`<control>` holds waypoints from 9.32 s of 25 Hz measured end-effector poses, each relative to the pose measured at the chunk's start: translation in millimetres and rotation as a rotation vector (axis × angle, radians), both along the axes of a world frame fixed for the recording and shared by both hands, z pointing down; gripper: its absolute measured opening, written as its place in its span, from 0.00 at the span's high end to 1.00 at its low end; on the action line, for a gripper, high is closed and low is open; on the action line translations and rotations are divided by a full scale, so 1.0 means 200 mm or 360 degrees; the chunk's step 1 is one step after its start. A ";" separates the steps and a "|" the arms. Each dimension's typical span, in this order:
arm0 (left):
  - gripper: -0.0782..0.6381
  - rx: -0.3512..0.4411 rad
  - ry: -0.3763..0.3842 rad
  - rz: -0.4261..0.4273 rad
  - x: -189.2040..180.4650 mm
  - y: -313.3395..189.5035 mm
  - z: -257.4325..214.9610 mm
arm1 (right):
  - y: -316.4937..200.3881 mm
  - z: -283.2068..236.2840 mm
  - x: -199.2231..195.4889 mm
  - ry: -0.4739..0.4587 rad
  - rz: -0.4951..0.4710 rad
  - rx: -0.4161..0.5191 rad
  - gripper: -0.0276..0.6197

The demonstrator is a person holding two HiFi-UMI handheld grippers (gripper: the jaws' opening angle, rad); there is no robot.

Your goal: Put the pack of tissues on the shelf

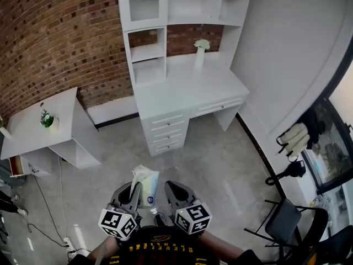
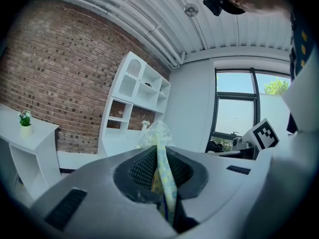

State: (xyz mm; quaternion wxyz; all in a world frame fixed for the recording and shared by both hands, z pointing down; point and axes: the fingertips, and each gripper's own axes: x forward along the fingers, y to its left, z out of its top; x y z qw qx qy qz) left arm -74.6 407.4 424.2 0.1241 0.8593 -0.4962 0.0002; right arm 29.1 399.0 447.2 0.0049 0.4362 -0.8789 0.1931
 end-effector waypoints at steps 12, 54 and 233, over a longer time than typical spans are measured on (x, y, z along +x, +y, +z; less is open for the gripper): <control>0.86 -0.0071 0.0046 -0.0035 -0.16 -0.19 0.09 | -0.19 0.09 -0.12 0.0050 -0.0020 -0.0084 0.96; 0.86 -0.0090 -0.0044 -0.0229 0.10 -1.48 0.04 | -1.55 0.08 0.07 -0.0034 -0.0245 -0.0119 0.96; 0.64 -0.0543 -0.0344 -0.0361 -0.35 -4.70 1.17 | -4.43 0.91 -0.37 0.0482 -0.0017 -0.0310 0.96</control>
